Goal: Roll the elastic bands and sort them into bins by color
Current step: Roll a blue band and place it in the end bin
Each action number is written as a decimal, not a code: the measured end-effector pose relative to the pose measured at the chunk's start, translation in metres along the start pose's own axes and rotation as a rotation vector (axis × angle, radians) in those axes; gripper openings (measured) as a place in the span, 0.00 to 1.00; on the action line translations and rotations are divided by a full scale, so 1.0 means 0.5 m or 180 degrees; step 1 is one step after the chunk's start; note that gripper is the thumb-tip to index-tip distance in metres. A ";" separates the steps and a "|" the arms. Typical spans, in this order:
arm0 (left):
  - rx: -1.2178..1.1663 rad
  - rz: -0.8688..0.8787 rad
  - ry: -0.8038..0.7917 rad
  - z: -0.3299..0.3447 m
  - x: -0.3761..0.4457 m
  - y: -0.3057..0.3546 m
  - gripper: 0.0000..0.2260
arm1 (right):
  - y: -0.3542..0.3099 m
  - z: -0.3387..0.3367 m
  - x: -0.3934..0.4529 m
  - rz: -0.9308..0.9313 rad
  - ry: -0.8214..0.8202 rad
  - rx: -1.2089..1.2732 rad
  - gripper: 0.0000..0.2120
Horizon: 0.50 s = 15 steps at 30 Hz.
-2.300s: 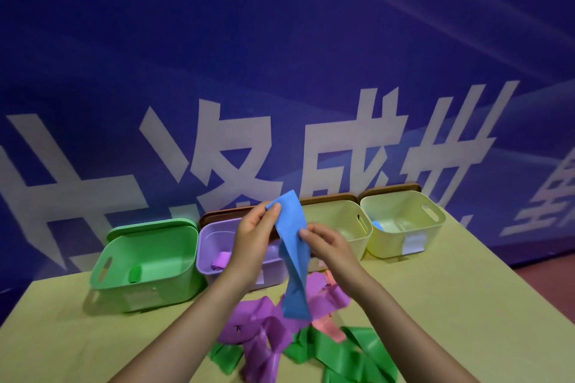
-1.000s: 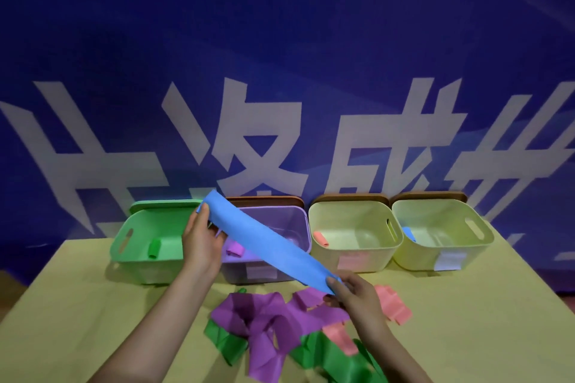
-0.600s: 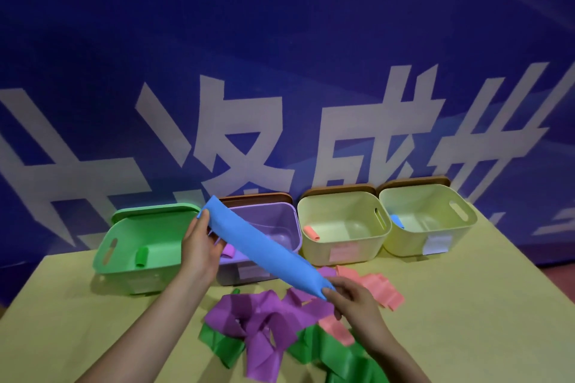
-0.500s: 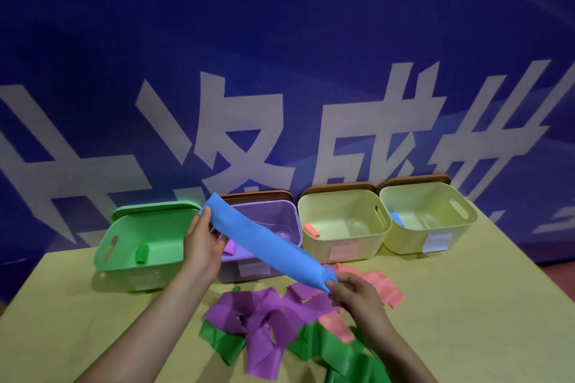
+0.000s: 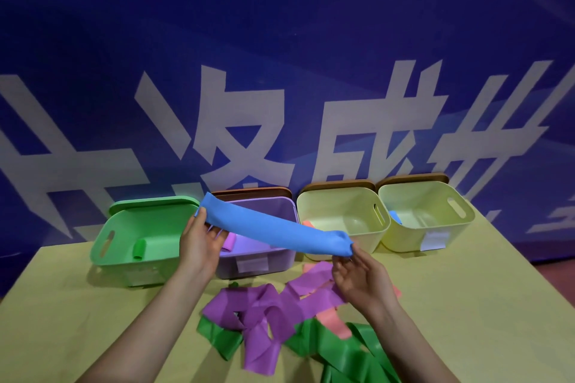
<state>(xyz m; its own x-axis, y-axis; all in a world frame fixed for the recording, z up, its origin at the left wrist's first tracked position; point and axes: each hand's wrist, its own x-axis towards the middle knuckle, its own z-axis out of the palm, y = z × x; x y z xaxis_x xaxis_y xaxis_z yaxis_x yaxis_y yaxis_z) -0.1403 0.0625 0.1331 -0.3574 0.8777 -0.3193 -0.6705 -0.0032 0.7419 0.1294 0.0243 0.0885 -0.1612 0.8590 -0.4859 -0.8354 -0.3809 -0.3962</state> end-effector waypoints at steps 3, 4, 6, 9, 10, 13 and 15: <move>-0.0081 -0.0085 0.0041 -0.003 0.002 0.001 0.07 | -0.014 -0.003 0.013 0.0008 -0.0111 0.0395 0.35; -0.0105 -0.0136 0.0055 -0.005 0.003 0.001 0.07 | -0.018 -0.005 0.016 0.0007 -0.0158 0.0514 0.36; -0.0120 -0.0245 0.0070 -0.010 0.005 0.000 0.06 | -0.022 -0.002 0.013 0.0031 -0.0283 0.0603 0.33; -0.0132 -0.0321 0.0061 -0.011 0.006 -0.002 0.06 | -0.022 0.004 0.004 0.0042 -0.0370 0.0610 0.27; -0.0133 -0.0324 0.0058 -0.011 0.007 -0.001 0.06 | -0.022 0.005 0.002 0.0016 -0.0327 0.0588 0.26; -0.0135 -0.0335 -0.0018 -0.012 0.014 0.001 0.07 | -0.020 0.008 0.000 -0.0026 -0.0295 0.0752 0.26; -0.0127 -0.0376 -0.0049 -0.010 0.016 0.000 0.07 | -0.018 0.011 -0.002 0.0044 -0.0386 0.0903 0.25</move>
<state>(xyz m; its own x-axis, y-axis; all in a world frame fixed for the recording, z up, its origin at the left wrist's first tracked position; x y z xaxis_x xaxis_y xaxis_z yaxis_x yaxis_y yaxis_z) -0.1466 0.0672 0.1276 -0.2645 0.8803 -0.3937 -0.7328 0.0819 0.6755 0.1343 0.0290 0.0969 -0.2210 0.8954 -0.3866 -0.9433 -0.2969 -0.1486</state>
